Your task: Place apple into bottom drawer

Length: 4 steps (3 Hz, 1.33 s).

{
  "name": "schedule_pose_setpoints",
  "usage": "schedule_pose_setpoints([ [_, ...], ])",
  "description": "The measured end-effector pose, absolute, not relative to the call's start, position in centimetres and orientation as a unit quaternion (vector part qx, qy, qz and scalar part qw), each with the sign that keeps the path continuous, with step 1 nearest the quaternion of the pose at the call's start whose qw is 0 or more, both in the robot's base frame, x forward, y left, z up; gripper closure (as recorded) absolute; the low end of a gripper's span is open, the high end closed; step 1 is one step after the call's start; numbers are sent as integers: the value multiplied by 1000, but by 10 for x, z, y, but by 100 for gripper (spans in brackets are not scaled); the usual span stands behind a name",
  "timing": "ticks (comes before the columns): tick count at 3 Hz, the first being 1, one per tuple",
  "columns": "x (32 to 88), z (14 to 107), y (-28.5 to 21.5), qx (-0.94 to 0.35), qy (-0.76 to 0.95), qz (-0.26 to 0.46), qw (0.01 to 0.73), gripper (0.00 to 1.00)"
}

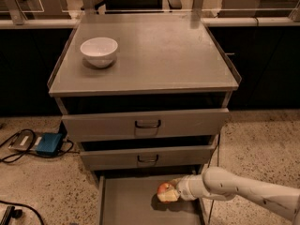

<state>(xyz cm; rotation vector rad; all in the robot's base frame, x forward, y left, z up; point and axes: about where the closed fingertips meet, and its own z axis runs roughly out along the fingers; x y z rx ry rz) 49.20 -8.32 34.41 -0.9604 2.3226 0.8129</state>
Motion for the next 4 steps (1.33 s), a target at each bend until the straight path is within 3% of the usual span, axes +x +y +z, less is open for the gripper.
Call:
schedule_pose_setpoints([
  [4, 508, 194, -66, -336, 873, 276, 222, 100],
])
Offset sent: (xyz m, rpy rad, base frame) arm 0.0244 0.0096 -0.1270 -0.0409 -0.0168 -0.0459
